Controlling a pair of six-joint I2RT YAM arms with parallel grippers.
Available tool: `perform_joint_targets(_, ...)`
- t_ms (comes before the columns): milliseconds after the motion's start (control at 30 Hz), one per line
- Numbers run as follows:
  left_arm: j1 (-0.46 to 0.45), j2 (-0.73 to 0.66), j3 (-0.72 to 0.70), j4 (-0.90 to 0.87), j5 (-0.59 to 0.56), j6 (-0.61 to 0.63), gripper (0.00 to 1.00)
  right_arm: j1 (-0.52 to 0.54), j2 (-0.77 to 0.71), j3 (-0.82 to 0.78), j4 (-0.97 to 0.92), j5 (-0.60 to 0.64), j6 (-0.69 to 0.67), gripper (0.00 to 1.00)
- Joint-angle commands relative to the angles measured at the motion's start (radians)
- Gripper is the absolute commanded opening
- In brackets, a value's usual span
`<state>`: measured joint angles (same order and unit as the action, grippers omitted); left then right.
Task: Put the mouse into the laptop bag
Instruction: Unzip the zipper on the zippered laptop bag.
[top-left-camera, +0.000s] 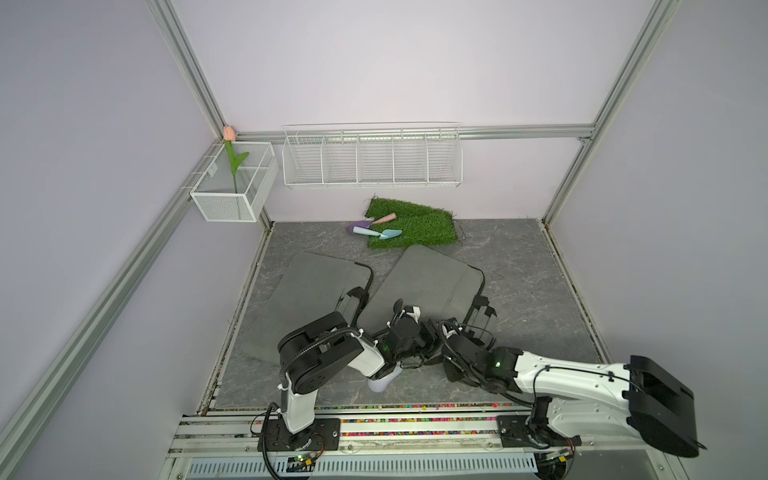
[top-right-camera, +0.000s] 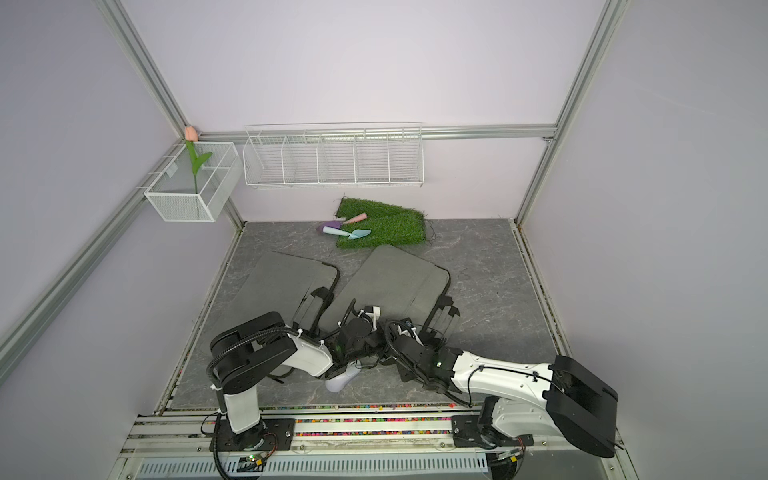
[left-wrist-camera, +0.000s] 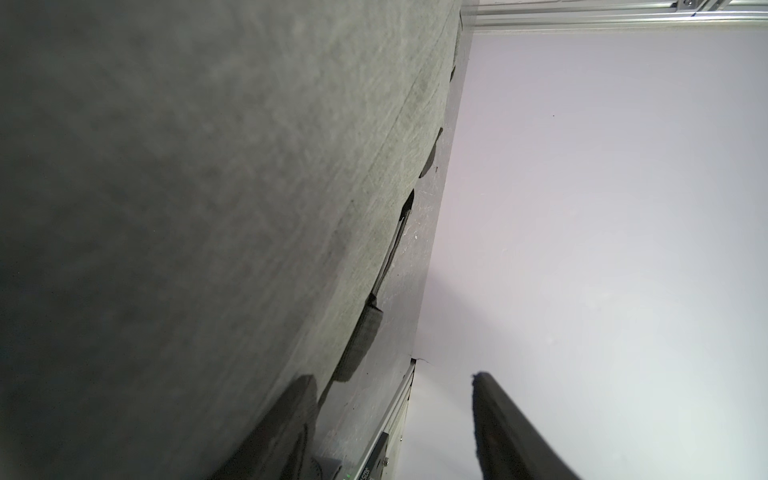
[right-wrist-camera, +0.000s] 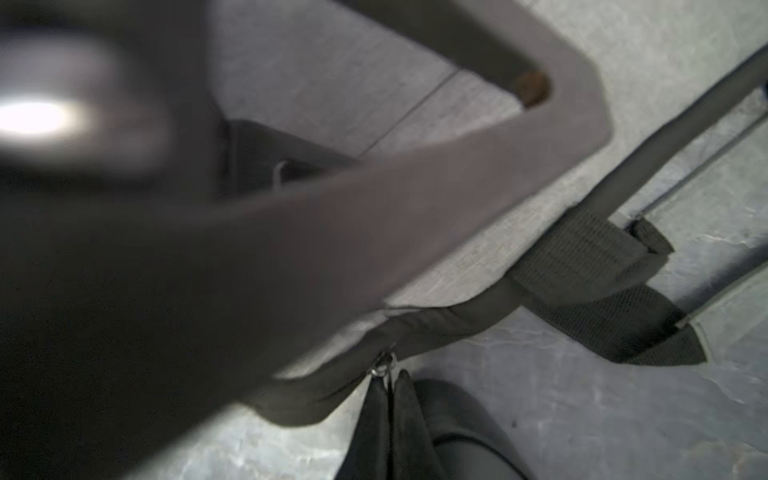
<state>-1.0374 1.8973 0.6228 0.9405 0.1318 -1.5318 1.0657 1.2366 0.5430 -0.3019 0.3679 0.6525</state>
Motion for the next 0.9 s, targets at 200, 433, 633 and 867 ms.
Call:
perform_joint_targets(200,0.057,0.061,-0.03,-0.225,0.002,0.011,0.61,-0.026,0.043,0.026,-0.052,-0.114,-0.11,0.06)
perform_joint_targets(433,0.07,-0.082,-0.003,-0.374,-0.011,0.046,0.64,-0.004,0.071,0.057,-0.106,-0.011,-0.075,0.06)
perform_joint_targets(633,0.068,-0.39,-0.028,-0.684,-0.096,0.025,0.74,-0.003,0.042,0.08,0.013,-0.111,-0.085,0.06)
perform_joint_targets(867,0.062,-0.745,-0.178,-0.85,-0.142,-0.088,0.85,-0.003,0.079,0.164,0.013,-0.104,-0.091,0.06)
